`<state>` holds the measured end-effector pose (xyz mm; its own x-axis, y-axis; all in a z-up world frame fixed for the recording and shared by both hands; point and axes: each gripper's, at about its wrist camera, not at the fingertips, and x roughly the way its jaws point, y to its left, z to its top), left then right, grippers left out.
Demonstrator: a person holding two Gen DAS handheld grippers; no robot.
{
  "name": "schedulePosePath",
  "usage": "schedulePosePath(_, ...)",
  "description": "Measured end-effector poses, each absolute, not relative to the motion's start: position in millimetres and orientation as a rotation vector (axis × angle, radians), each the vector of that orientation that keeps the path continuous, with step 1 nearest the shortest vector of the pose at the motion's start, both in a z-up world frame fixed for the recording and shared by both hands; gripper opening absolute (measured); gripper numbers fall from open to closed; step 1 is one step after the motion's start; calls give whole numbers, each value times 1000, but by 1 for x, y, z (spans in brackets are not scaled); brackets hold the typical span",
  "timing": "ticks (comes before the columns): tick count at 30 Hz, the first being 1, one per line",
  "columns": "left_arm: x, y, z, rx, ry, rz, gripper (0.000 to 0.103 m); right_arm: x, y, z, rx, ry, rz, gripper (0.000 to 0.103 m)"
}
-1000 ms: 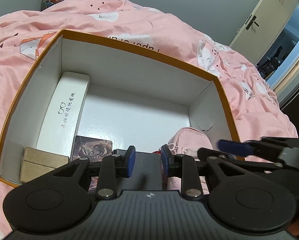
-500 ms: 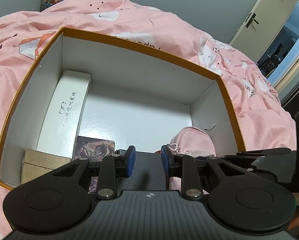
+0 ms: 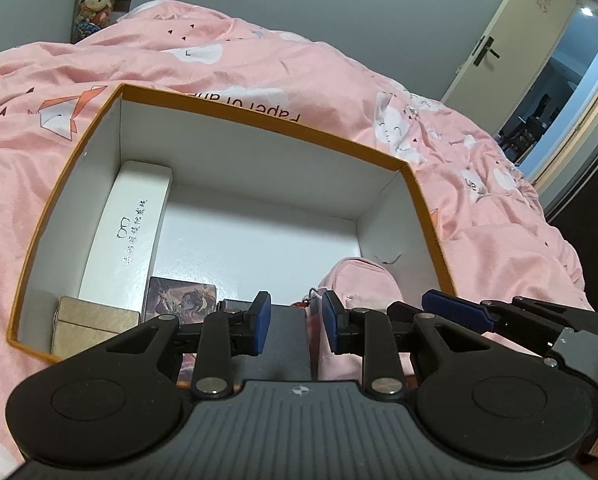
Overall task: Organize objects
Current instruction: 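Lower the pink pouch into the box and open the right gripper, then move both grippers back toward the pile of plush toys, then grasp the white striped dog plush with the left gripper while the right gripper reaches the brown bear plush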
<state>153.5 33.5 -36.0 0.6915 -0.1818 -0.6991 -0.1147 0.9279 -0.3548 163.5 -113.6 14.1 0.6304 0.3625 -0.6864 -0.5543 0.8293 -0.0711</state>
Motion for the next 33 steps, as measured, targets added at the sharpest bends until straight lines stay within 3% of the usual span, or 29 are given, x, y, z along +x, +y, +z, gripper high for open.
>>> schedulePosePath(9, 123, 36, -22, -397, 822, -93, 31, 137, -129, 24, -220, 699, 587, 33)
schedulePosePath(22, 72, 44, -10, -413, 922, -197, 31, 98, -171, 18, -114, 865, 644, 33)
schedulePosePath(27, 62, 46, -23, -372, 1081, -161, 44, 74, -167, 9, -218, 920, 715, 34)
schedulePosePath(31, 56, 65, -39, -491, 1161, -123, 58, 56, -154, -2, -365, 941, 799, 41)
schedulePosePath(33, 54, 73, -48, -538, 1196, -97, 59, 51, -148, -9, -402, 954, 839, 42)
